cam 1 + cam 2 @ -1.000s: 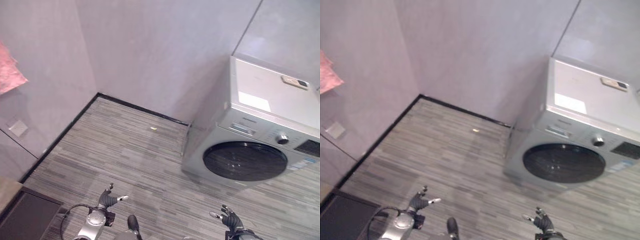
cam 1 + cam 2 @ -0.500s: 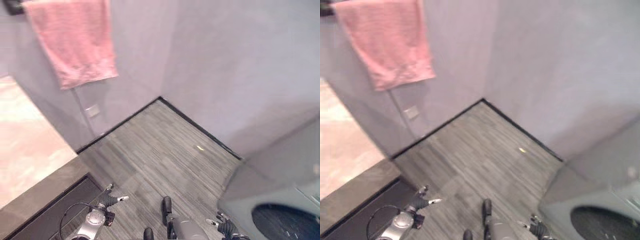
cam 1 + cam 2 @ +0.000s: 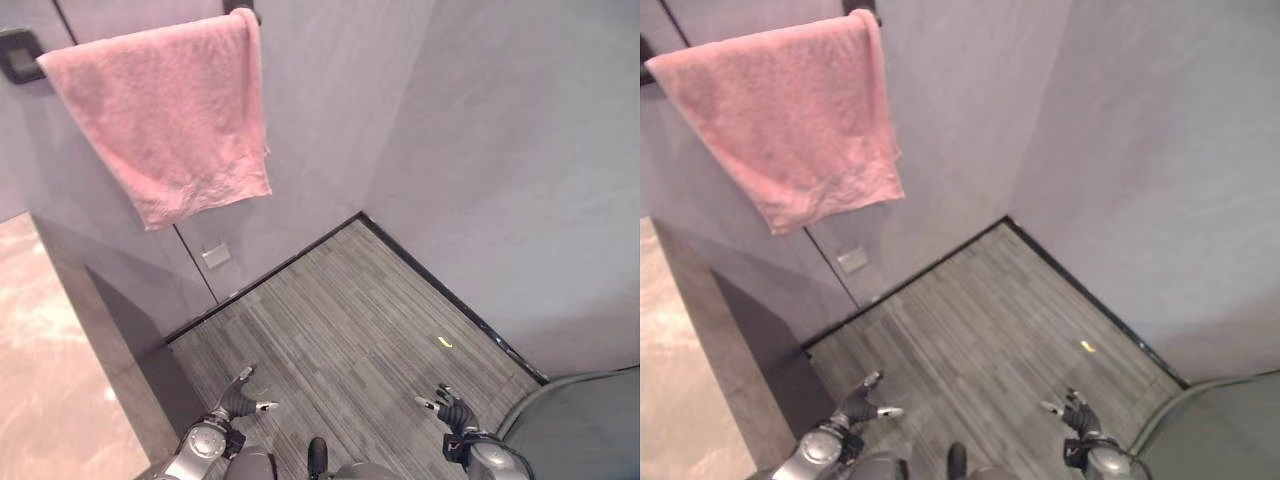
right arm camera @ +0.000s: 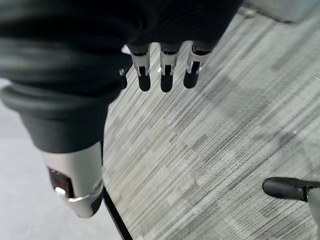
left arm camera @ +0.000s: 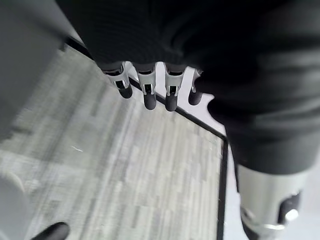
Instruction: Put brush and paste in cup on sink, flatten towel.
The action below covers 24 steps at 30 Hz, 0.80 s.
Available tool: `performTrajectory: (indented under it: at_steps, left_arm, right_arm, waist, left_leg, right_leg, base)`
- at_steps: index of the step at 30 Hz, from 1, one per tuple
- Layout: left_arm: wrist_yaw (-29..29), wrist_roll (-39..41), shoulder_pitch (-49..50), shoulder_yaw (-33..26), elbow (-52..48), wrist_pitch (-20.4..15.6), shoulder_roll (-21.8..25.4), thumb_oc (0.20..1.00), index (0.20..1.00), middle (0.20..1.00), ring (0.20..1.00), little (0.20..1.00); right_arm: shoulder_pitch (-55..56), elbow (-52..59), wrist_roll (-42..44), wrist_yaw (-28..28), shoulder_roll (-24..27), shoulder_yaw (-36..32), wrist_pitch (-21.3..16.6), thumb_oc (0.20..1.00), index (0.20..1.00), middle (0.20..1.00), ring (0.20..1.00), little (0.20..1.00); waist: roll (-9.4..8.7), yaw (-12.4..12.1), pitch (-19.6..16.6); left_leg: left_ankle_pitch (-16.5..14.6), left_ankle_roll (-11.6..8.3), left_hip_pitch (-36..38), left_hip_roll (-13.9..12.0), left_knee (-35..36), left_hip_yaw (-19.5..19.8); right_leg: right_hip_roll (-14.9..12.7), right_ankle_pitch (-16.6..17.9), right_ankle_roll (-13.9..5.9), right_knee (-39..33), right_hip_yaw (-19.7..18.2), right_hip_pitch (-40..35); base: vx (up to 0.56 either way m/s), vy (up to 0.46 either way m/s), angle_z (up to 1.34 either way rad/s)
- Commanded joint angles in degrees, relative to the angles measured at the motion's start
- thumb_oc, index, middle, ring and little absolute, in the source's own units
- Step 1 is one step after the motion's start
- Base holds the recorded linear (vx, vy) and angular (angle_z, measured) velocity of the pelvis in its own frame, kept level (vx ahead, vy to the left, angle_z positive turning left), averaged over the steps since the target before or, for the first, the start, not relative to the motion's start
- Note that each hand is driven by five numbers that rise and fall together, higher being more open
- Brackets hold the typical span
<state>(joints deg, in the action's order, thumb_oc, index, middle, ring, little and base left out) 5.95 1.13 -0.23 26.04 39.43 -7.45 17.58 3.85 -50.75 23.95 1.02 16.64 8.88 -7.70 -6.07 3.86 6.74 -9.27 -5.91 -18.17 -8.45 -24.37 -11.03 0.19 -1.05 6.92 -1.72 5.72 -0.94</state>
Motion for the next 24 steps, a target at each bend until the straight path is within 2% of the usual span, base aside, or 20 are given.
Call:
performTrajectory:
  at_steps: [1,2,4,7,13,17,19,24]
  left_arm:
    - [0.4,-1.3,-6.2,-2.2,0.9,-2.0,3.9,1.0,1.0,1.0,1.0,1.0]
    - [0.3,-1.4,-6.1,-2.0,1.0,-2.1,3.9,1.0,1.0,1.0,1.0,1.0]
    - [0.1,-1.4,-5.3,-2.3,0.5,-1.9,4.1,1.0,1.0,1.0,1.0,1.0]
    - [-0.1,-1.8,-4.0,-2.6,0.9,-1.9,4.2,1.0,1.0,1.0,1.0,1.0]
    - [0.2,-1.8,-3.1,-3.0,2.1,-1.8,3.6,1.0,1.0,1.0,1.0,1.0]
    - [1.0,-1.7,-3.0,-3.8,2.1,-1.5,3.9,1.0,1.0,1.0,1.0,1.0]
    - [1.1,-2.1,-2.5,-4.3,0.1,-1.1,4.6,1.0,1.0,1.0,1.0,1.0]
    - [1.1,-2.1,-2.5,-4.3,0.1,-1.1,4.6,1.0,1.0,1.0,1.0,1.0]
  right_arm:
    - [2.2,2.8,0.0,0.6,4.2,-1.5,-1.4,1.0,1.0,1.0,1.0,1.0]
    - [2.3,2.8,-0.3,0.4,4.0,-1.2,-1.3,1.0,1.0,1.0,1.0,1.0]
    - [2.4,3.4,-1.0,0.1,3.8,-1.0,-1.0,1.0,1.0,1.0,1.0,1.0]
    - [3.0,4.5,-1.9,-0.9,2.8,-0.4,-0.6,1.0,1.0,1.0,1.0,1.0]
    - [2.3,4.2,-3.6,-1.0,2.1,1.0,-0.1,1.0,1.0,1.0,1.0,1.0]
    - [1.1,5.1,-3.6,-1.0,1.6,1.8,-0.1,1.0,1.0,1.0,1.0,1.0]
    - [1.1,6.4,-3.1,-1.0,1.0,1.7,0.0,1.0,1.0,1.0,1.0,1.0]
    - [1.1,6.4,-3.1,-1.0,1.0,1.8,0.0,1.0,1.0,1.0,1.0,1.0]
  waist:
    - [3.68,0.8,-1.0]
    - [3.83,0.7,-1.0]
    - [4.13,0.7,-1.2]
    - [4.41,1.1,-2.8]
    - [4.47,0.4,-4.0]
    - [4.38,-0.2,-4.0]
    - [4.43,-0.1,-2.9]
    - [4.37,-0.1,-2.9]
  left_leg:
    - [11.9,0.84,8.3,2.9,17.6,-1.6]
    - [12.5,0.79,8.9,3.1,18.0,-1.2]
    - [11.7,1.43,10.8,3.9,20.2,-0.6]
    - [11.1,2.46,13.9,5.5,23.1,-1.7]
    - [10.7,3.57,15.9,6.6,25.2,-2.5]
    - [10.0,4.83,16.8,7.5,25.5,-2.0]
    - [9.5,6.28,18.2,8.3,25.8,-1.2]
    - [9.5,6.31,18.2,8.4,25.8,-1.2]
  right_leg:
    - [-2.0,2.5,-12.64,3.1,4.7,6.1]
    - [-2.0,2.3,-12.67,3.6,4.4,6.0]
    - [-2.1,2.1,-12.92,4.3,3.9,6.1]
    - [-3.0,2.7,-13.93,4.8,2.8,6.0]
    - [-4.2,4.0,-15.34,4.1,1.9,5.5]
    - [-5.0,3.6,-16.21,8.3,2.2,6.5]
    - [-6.1,5.5,-17.32,18.3,2.5,10.1]
    - [-6.2,5.4,-17.35,18.6,2.5,10.3]
  base:
    - [0.12,0.175,0.27]
    - [0.1,0.173,0.11]
    - [0.06,0.146,-0.49]
    - [0.05,0.205,-0.46]
    - [-0.01,0.14,-0.01]
    - [-0.03,0.128,-0.05]
    - [-0.04,0.198,-0.06]
    - [0.02,0.034,0.05]
